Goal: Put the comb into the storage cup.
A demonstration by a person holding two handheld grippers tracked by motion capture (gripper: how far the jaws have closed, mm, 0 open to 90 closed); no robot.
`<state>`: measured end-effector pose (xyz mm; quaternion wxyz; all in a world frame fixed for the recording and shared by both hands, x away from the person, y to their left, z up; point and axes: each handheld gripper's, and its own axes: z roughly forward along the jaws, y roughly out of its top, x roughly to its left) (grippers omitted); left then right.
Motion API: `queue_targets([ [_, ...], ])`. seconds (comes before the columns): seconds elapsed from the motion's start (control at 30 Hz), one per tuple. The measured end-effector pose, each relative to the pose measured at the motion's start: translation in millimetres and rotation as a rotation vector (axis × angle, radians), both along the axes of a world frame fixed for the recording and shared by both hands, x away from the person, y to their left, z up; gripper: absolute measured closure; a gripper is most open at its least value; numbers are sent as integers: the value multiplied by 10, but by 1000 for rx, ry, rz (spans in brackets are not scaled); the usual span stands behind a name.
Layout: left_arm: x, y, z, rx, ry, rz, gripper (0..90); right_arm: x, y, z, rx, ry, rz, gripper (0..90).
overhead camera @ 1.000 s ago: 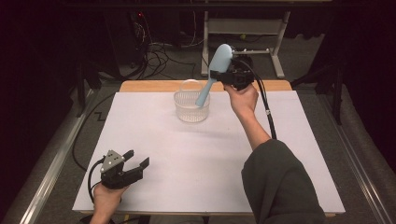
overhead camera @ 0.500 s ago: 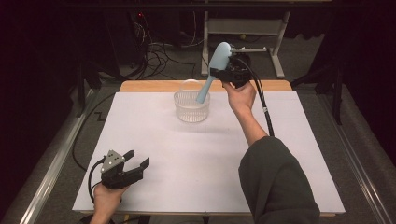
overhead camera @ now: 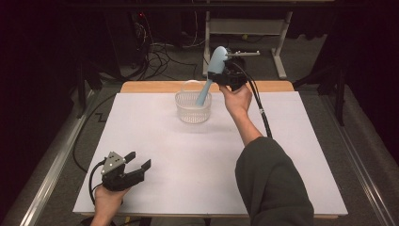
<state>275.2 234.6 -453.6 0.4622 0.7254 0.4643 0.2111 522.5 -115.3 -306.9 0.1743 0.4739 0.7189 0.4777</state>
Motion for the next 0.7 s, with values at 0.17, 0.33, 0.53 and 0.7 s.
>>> queue_targets([
  [0.17,1,-4,-1,5,-2,-4,311,26,30,-64,-8,14,0,552],
  [0.33,-4,-9,0,7,-3,-5,311,30,88,-144,-19,31,0,550],
  [0.53,-9,-4,2,-8,-3,-9,312,24,222,-231,-32,30,5,548],
  [0.7,-12,-4,7,-9,-3,-14,311,29,279,-284,-48,38,8,549],
])
